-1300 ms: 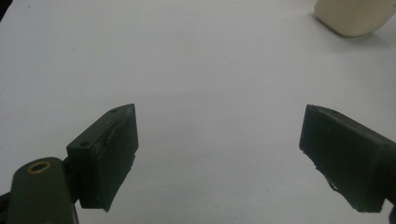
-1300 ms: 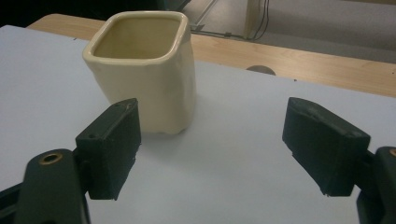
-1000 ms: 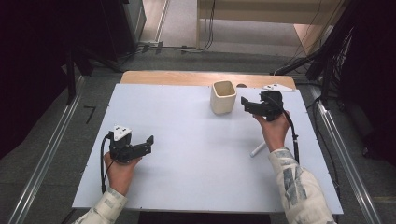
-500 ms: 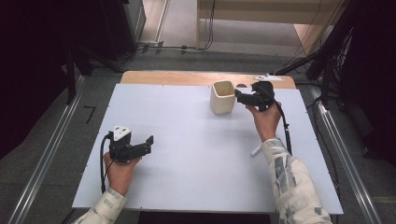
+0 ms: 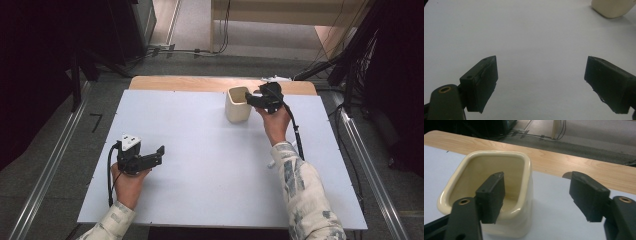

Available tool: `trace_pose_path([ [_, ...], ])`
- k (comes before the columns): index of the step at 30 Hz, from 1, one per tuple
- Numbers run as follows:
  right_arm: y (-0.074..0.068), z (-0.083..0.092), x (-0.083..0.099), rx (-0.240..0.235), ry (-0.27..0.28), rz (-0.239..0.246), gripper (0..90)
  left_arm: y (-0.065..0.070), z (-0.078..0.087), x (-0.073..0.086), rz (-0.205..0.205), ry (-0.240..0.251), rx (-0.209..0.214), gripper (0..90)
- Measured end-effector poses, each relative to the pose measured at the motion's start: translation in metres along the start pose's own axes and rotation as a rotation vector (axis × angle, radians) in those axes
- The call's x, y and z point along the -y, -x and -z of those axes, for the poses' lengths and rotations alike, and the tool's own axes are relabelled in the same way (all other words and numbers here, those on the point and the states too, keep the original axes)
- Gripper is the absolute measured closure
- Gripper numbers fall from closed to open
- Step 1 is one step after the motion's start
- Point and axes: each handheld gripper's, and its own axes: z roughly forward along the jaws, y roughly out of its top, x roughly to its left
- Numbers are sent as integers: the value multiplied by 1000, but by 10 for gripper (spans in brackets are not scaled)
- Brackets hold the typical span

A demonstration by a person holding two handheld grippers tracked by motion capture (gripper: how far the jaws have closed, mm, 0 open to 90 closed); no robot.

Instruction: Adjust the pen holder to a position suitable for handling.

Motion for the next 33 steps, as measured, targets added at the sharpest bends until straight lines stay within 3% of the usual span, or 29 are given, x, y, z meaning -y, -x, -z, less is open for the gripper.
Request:
trace_pose_path([
  [9,-4,-16,-3,0,-48,14,435,0,0,0,1,-2,-1,123],
  [10,-6,-19,-4,5,-73,26,466,0,0,0,1,-3,-1,123],
  [24,-7,-27,-7,-19,-124,-2,740,-1,0,0,2,-4,1,123],
  [33,-9,-24,-10,-12,-141,-3,780,-1,-1,0,1,-12,1,123],
])
